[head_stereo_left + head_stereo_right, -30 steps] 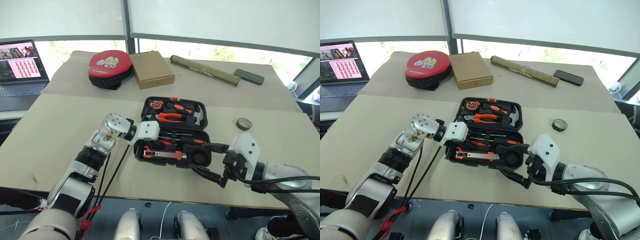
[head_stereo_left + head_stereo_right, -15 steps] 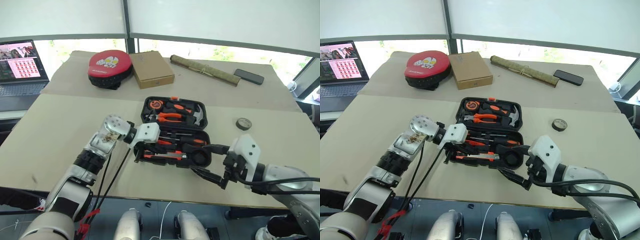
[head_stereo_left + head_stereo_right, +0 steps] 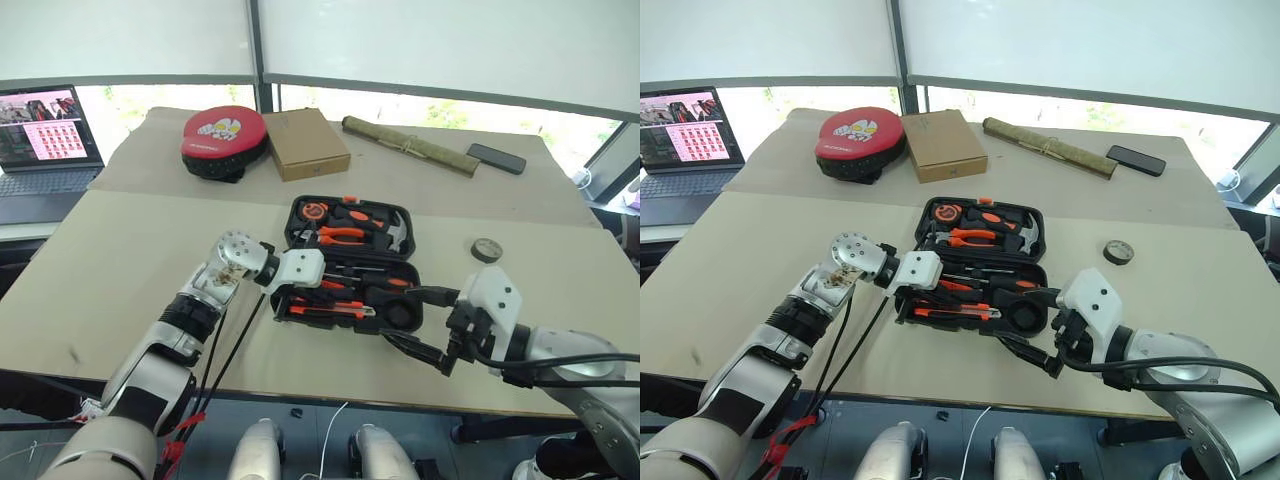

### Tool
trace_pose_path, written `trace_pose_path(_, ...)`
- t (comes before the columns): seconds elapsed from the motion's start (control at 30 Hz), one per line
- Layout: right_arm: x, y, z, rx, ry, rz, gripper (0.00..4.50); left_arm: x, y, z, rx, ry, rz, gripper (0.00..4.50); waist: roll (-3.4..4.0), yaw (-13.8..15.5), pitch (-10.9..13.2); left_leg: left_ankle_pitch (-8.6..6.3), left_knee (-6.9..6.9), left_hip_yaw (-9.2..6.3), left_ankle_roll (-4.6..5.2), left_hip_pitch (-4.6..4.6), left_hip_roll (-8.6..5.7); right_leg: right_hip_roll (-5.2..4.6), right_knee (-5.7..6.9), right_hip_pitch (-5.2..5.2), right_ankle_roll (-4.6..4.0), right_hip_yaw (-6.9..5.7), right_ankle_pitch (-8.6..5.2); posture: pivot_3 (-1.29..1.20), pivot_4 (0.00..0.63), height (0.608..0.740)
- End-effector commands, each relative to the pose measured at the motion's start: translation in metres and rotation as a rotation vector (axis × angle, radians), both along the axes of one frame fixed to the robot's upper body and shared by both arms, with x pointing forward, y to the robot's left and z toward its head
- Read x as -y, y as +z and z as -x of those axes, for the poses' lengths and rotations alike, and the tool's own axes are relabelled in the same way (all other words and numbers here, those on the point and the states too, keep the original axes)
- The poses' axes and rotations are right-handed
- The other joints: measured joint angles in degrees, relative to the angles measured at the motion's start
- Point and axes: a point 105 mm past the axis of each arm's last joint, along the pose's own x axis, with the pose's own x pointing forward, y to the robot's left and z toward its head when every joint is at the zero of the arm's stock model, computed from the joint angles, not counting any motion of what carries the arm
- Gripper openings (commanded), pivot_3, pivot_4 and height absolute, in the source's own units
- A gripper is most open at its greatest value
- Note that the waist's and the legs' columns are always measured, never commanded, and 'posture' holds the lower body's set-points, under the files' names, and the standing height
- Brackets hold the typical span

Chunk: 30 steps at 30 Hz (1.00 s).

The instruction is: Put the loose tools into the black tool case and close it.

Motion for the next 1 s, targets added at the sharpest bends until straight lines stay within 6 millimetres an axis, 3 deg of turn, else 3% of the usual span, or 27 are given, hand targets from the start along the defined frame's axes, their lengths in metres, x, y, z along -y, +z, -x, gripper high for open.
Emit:
trace_pose_path(0.03,0.005,0.009,0.001,0.035,-0.018,0.007,4.50,0.001,0.020,0.008,-0.088,0.014,0.127,0.04,0.00,-0.1,0.0,0.00,-0.02,0.00,0.00,-0.01,0.00,0.00,0.00,-0.02,0.00,0.00,0.00,0.00,0.150,0.740)
trace_pose_path(0.07,0.009,0.009,0.000,0.035,-0.032,0.010,4.50,0.001,0.031,0.009,-0.089,0.016,0.170,0.04,0.00,-0.2,0.0,0.00,-0.04,0.00,0.00,-0.05,0.01,0.00,-0.01,-0.06,0.00,0.00,0.00,0.00,0.150,0.740)
trace_pose_path(0.17,0.041,0.009,-0.001,0.012,-0.148,0.023,4.50,-0.011,0.061,0.012,-0.077,0.048,0.241,0.80,-0.01,-0.1,0.0,0.00,-0.03,-0.07,0.00,-0.40,0.01,0.01,0.00,-0.35,0.00,-0.02,0.00,0.00,0.150,0.740)
trace_pose_path(0.37,0.121,0.018,0.013,-0.017,-0.374,0.097,4.50,-0.038,0.106,0.029,-0.176,0.082,0.321,3.04,0.02,0.0,0.0,0.00,-0.06,-0.06,0.01,-0.45,-0.03,0.00,0.00,-0.42,0.04,-0.02,0.00,0.00,0.150,0.740)
trace_pose_path(0.5,0.149,0.027,0.021,-0.027,-0.432,0.125,4.50,-0.047,0.121,0.038,-0.195,0.091,0.341,4.42,0.03,-0.1,0.0,0.00,-0.06,-0.05,0.00,-0.40,-0.02,0.00,-0.04,-0.38,0.06,-0.02,-0.02,0.00,0.150,0.740)
trace_pose_path(0.6,0.156,0.032,0.012,-0.020,-0.437,0.138,4.50,-0.048,0.125,0.038,-0.201,0.103,0.353,4.47,0.03,-0.4,0.0,-0.01,-0.18,-0.04,0.00,-0.05,0.00,0.01,-0.12,-0.07,0.14,-0.02,-0.11,0.00,0.150,0.740)
trace_pose_path(0.73,0.158,0.031,-0.021,0.001,-0.433,0.179,4.50,-0.041,0.125,0.038,-0.174,0.100,0.363,4.47,0.03,-1.3,0.1,0.00,-0.17,0.00,0.00,0.00,0.01,0.01,-0.15,-0.04,0.28,0.03,-0.19,0.00,0.150,0.740)
trace_pose_path(0.87,0.164,0.026,-0.060,0.026,-0.431,0.275,4.50,-0.032,0.128,0.041,-0.168,0.098,0.385,4.47,0.09,-1.4,0.1,-0.01,-0.23,0.03,0.00,-0.06,-0.04,0.00,-0.16,-0.12,0.01,0.08,-0.03,0.00,0.150,0.740)
trace_pose_path(1.0,0.162,0.024,-0.117,0.053,-0.449,0.388,4.50,-0.031,0.128,0.049,-0.162,0.083,0.379,4.47,0.25,-1.8,0.2,-0.01,-0.27,0.15,0.01,-0.11,-0.09,-0.01,-0.17,-0.28,0.04,0.23,-0.03,0.00,0.150,0.740)
